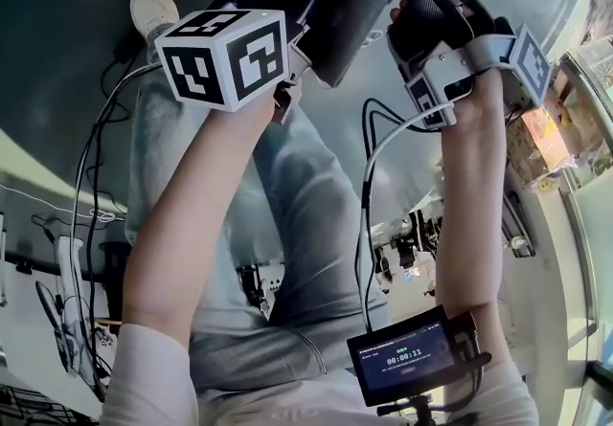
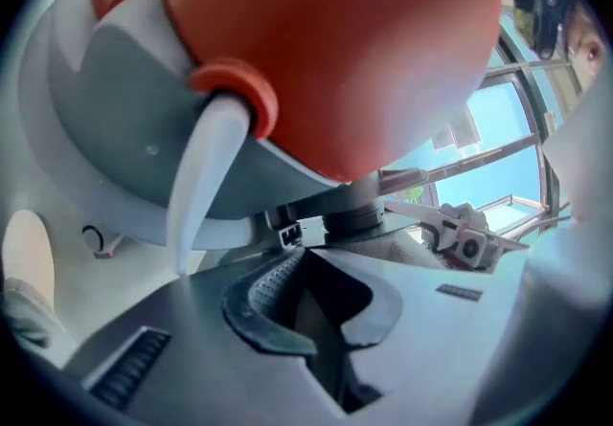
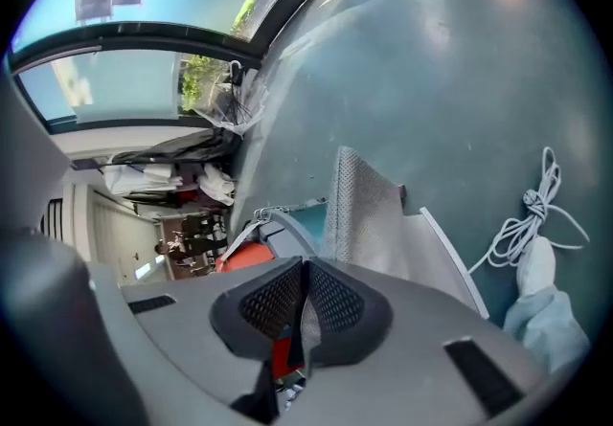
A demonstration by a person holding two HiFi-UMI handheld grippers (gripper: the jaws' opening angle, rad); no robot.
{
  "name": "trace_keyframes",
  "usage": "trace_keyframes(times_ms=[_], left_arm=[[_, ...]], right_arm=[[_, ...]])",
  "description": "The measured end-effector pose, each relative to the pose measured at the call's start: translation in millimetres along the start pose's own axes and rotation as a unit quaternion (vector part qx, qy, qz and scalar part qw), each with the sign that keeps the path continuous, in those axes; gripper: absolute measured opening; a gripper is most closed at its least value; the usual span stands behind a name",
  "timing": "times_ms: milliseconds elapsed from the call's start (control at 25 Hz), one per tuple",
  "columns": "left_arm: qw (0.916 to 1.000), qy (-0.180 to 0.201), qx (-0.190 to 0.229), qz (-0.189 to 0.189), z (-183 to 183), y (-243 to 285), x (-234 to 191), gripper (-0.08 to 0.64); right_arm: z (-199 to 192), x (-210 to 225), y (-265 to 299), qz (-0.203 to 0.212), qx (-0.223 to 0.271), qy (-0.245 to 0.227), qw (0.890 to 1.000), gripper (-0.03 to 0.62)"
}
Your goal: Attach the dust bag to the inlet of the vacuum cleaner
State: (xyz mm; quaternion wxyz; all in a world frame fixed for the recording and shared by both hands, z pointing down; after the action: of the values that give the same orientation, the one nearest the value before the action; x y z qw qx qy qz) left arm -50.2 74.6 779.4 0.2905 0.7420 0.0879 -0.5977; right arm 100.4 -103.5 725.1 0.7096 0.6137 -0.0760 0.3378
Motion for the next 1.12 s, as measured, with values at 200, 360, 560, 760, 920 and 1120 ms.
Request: trace_keyframes(times_ms=[200,360,560,760,920,1120], left_arm=[[0.9997,-0.017,0.018,-0.006,11,-8,1,0.009],[1.0,0.002,-0.001,0.002,23,-4,-2,0.009],[0.9997,-0.022,0.003,-0.005,30,-9,0,0.006],[0.9995,-0.024,-0.021,-0.005,36,-7,-1,0.008],[0.997,-0.036,-0.069,0.006,27,-27,-7,0.008],[0.9982,0.004,-0.06,-0.007,33,-72,27,0.008]], right_arm=[[-9,-14,1,-0.02,-0.004,-0.006,1.0,0.018],[-3,-21,14,-0.015,0.004,-0.023,1.0,0.021],[-6,-28,13,-0.006,0.007,-0.024,1.0,0.021],[-4,-39,20,0.003,0.007,-0.057,0.998,0.021],[-6,-23,-2,0.013,0.013,-0.034,0.999,0.021],[-17,-23,-57,0.079,0.053,-0.036,0.995,0.021]])
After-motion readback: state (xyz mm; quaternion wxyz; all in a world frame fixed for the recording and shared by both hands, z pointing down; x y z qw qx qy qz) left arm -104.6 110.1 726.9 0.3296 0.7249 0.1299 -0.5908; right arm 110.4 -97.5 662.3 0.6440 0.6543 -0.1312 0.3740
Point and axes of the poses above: the fingertips, and each gripper's own axes: y forward along the fingers, x to its right, z out of its top, the point moved 10 cm from there along -y, backward along the fingers, and after that the axes turned 14 degrees about -z, right-handed, at the moved point
